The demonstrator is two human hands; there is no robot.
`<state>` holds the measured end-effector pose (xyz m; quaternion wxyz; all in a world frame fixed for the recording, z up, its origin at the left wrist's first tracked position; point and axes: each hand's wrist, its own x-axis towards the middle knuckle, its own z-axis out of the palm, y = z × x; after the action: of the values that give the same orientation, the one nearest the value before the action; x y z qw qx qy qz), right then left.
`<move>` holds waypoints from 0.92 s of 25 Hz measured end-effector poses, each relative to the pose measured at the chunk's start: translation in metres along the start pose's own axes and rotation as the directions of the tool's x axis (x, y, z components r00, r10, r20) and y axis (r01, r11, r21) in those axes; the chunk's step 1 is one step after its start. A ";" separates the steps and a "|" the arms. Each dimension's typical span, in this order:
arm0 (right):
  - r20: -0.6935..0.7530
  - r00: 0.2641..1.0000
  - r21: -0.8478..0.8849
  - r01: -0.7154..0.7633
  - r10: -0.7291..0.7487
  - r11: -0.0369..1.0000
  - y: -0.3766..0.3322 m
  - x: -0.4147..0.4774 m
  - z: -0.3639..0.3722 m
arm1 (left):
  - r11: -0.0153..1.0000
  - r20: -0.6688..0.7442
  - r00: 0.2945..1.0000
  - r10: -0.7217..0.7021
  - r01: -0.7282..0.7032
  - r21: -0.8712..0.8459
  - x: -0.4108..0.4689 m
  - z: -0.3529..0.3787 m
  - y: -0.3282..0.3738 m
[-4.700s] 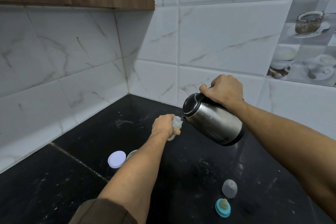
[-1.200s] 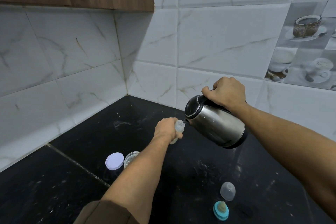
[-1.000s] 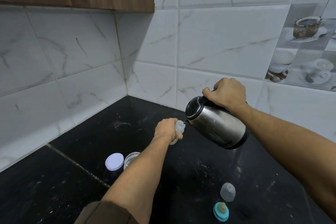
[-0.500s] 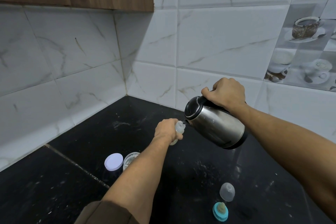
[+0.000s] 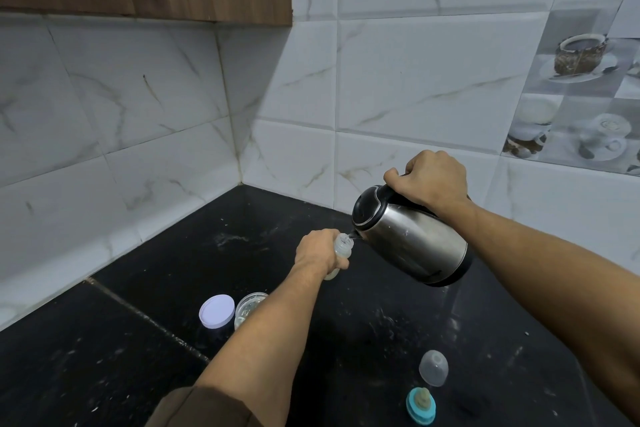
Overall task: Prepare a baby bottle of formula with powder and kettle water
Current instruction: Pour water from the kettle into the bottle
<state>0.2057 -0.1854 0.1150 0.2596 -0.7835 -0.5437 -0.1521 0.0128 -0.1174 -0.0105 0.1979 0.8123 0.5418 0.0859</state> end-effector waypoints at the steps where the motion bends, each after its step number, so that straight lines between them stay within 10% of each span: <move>1: -0.003 1.000 0.002 0.001 -0.001 1.000 0.000 0.000 0.000 | 1.000 0.001 1.000 0.002 -0.002 -0.003 0.000 0.001 0.000; 23: -0.007 1.000 0.012 -0.014 0.015 1.000 0.003 0.001 0.001 | 1.000 -0.017 1.000 0.006 -0.006 -0.008 0.003 -0.001 0.000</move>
<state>0.2088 -0.1851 0.1142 0.2671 -0.7854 -0.5379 -0.1500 0.0136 -0.1141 -0.0104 0.1962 0.8123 0.5408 0.0955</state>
